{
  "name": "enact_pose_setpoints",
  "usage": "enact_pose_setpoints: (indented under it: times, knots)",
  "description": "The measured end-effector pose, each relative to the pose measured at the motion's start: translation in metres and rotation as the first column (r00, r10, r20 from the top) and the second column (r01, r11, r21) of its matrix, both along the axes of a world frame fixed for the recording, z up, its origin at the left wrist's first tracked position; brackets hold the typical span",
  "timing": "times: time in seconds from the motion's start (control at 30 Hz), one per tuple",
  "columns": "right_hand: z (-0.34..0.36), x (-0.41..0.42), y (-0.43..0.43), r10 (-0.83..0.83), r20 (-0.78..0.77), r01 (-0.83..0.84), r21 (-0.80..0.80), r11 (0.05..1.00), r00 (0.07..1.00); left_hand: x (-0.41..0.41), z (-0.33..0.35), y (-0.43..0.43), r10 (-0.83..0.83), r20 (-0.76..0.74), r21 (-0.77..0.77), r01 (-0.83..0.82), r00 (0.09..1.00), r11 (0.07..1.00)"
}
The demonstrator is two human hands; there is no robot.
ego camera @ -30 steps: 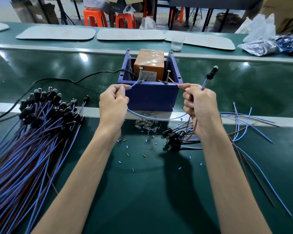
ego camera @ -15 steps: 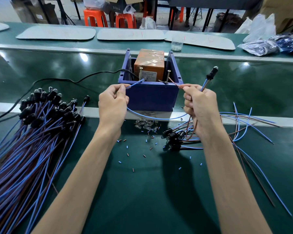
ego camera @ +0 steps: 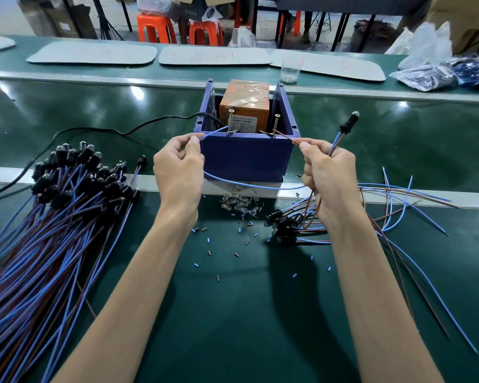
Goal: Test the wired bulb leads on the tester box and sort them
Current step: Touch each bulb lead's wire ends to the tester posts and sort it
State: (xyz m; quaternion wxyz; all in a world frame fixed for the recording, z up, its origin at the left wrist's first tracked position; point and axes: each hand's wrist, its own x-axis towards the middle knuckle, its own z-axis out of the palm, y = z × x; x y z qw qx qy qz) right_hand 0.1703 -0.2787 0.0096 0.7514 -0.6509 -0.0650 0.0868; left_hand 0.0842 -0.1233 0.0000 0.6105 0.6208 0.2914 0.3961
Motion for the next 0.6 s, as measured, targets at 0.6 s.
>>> enact_pose_setpoints:
  times: [0.6]
  knots:
    - [-0.0025, 0.0026, 0.0011, -0.002, 0.004, 0.002, 0.001, 1.000, 1.000, -0.0001, -0.0018, 0.0011, -0.048, -0.028, 0.004, 0.048, 0.998, 0.999]
